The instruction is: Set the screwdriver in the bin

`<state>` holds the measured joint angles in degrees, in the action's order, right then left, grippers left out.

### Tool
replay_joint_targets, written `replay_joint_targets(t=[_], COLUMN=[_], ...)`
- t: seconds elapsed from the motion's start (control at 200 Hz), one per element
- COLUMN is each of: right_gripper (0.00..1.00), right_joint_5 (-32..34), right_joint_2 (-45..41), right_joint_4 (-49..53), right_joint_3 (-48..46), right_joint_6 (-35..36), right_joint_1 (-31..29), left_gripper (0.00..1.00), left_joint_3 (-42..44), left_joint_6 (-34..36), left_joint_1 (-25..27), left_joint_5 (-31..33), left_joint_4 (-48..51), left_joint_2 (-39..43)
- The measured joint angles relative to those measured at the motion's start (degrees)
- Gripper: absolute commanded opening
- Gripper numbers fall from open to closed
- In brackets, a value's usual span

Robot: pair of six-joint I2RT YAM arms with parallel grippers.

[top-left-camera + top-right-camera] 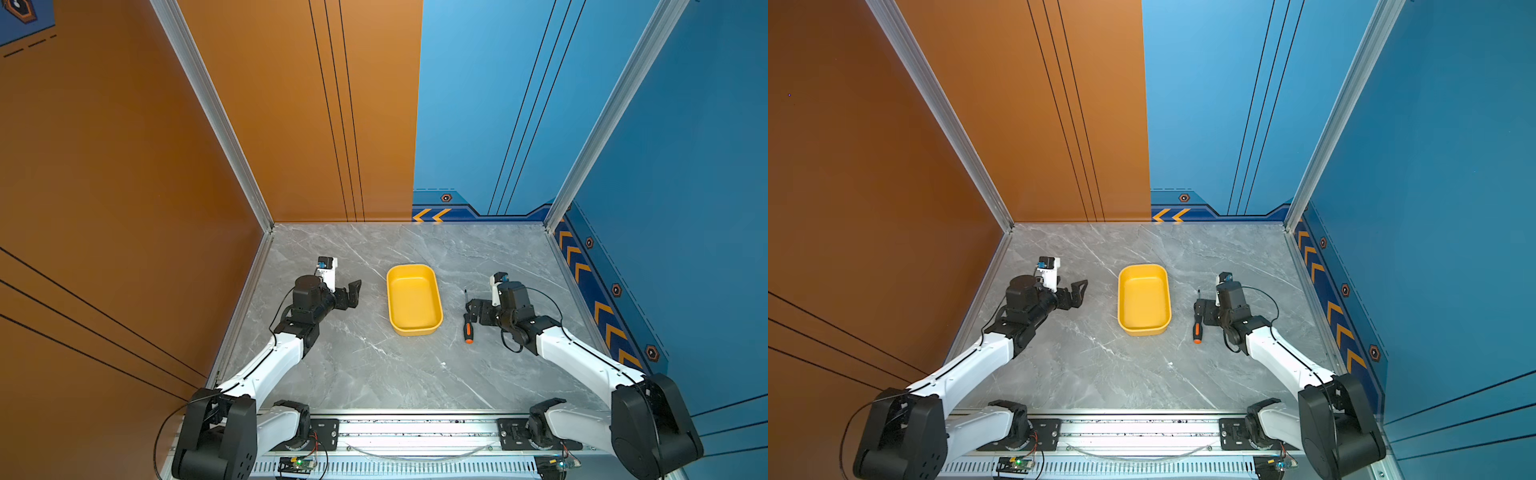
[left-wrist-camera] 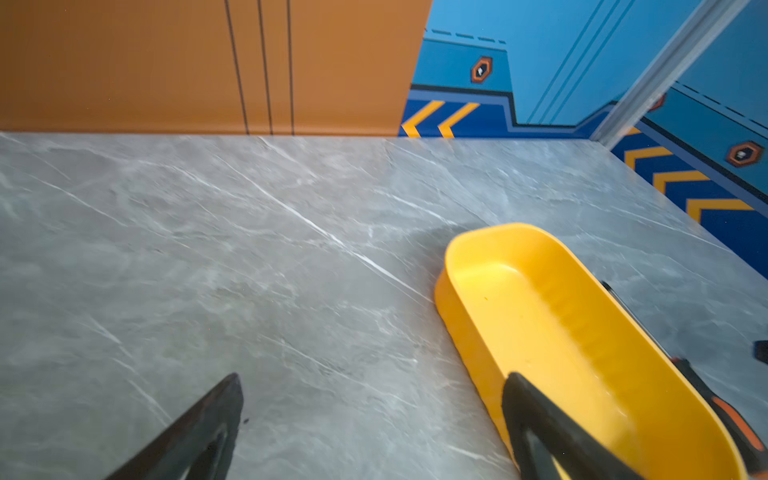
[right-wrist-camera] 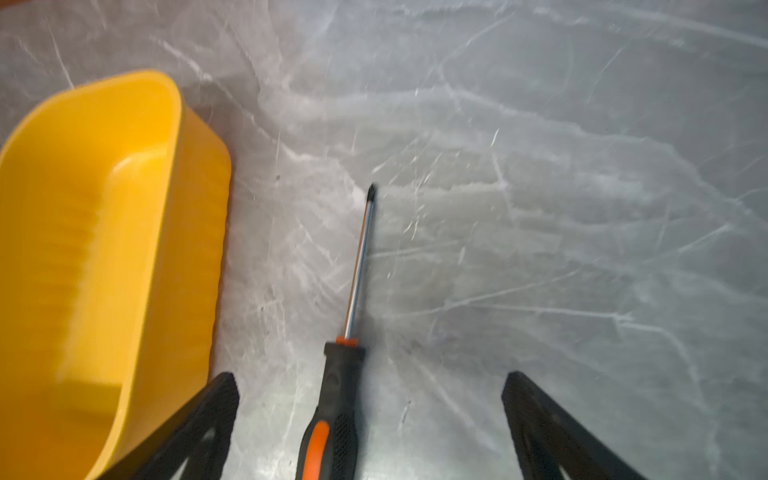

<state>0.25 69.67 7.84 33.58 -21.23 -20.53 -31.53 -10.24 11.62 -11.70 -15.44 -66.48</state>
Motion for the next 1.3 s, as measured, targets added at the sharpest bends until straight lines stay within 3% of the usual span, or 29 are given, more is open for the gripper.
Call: replay_joint_targets(t=[0.26,0.676,1.081,1.302], right_gripper=[0.92,0.85,0.64,0.58], right_joint_5=[4.0,10.0,12.1,12.1], right_joint_2=[0.0,6.9,12.4,13.1], right_joint_4=[2.8,4.6,4.5,4.1], right_joint_3=[-2.8,-0.3,1.4,1.9], right_joint_6=[-3.9,-7.4,-9.1,-9.3], right_joint_1=[-5.5,-11.6,-13.5,-13.6], left_gripper=[0.98,0.98,0.98,0.98], left_joint_3=[3.6,4.5,4.4,2.5], left_joint_6=[-3.8,-7.5,-7.6,-7.7], left_joint_1=[4.6,4.9,4.9,4.9], left_joint_5=[-2.5,-2.6,-4.9,-6.4], left_joint_4=[3.4,8.3,12.8,15.1], left_joint_2=[0.0,1.2,3.0,2.6])
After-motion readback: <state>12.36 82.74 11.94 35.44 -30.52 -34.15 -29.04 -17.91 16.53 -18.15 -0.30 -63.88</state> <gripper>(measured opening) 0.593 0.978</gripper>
